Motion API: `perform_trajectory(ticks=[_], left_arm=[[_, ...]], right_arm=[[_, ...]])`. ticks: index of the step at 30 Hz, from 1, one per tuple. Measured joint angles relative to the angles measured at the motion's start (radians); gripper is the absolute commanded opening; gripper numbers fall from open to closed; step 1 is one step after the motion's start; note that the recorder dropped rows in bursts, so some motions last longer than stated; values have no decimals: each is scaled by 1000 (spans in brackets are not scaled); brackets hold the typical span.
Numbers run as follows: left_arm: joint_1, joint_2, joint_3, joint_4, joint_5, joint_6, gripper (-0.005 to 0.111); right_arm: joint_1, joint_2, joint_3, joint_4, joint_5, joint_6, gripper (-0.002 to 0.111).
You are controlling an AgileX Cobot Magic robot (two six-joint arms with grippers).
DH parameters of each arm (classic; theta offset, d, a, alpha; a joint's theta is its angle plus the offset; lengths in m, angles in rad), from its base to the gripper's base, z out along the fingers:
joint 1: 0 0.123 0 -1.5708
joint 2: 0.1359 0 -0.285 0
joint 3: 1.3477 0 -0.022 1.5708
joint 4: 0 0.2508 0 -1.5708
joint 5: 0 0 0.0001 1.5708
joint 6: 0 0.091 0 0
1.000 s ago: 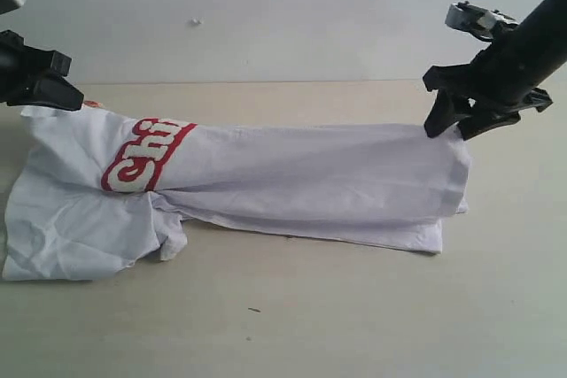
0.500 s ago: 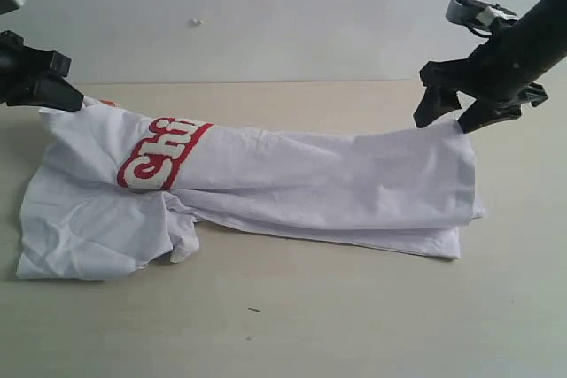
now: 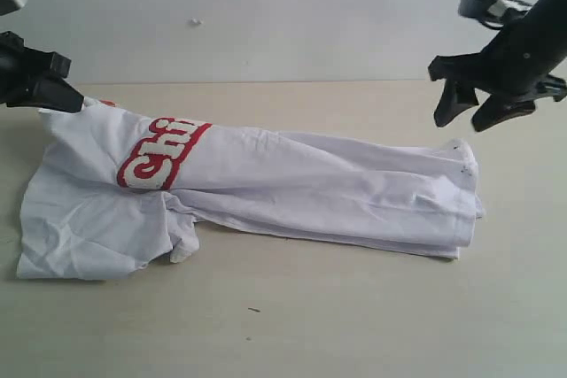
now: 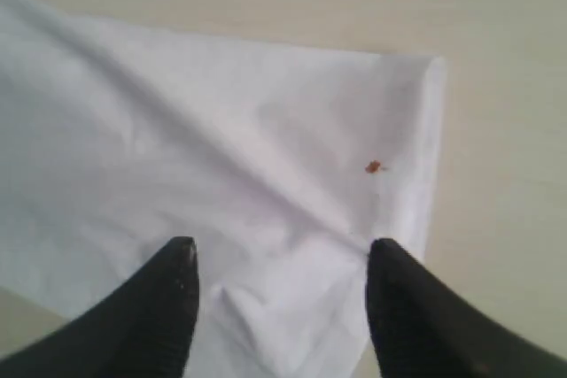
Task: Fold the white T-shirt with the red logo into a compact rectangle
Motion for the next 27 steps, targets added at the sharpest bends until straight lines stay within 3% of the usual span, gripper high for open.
perform_trajectory(ticks=[3,7,15,19,27], left_arm=[[0,9,0,4,58,55,0],[-50,78,34,59,95,113,0],[-136,183,62,315,99,-58,0],[-195,187,131,464,101,-185,0],[-235,168,212,511,192,-273,0]], right_arm=[[55,70,0,24,32,-60,0],[76,128,0,-20,38,-93,0],[76,179,0,-129,17,-21,0],[76,230,4,-138,-141,-13,0],[76,266,2,-134,-207,2,0]])
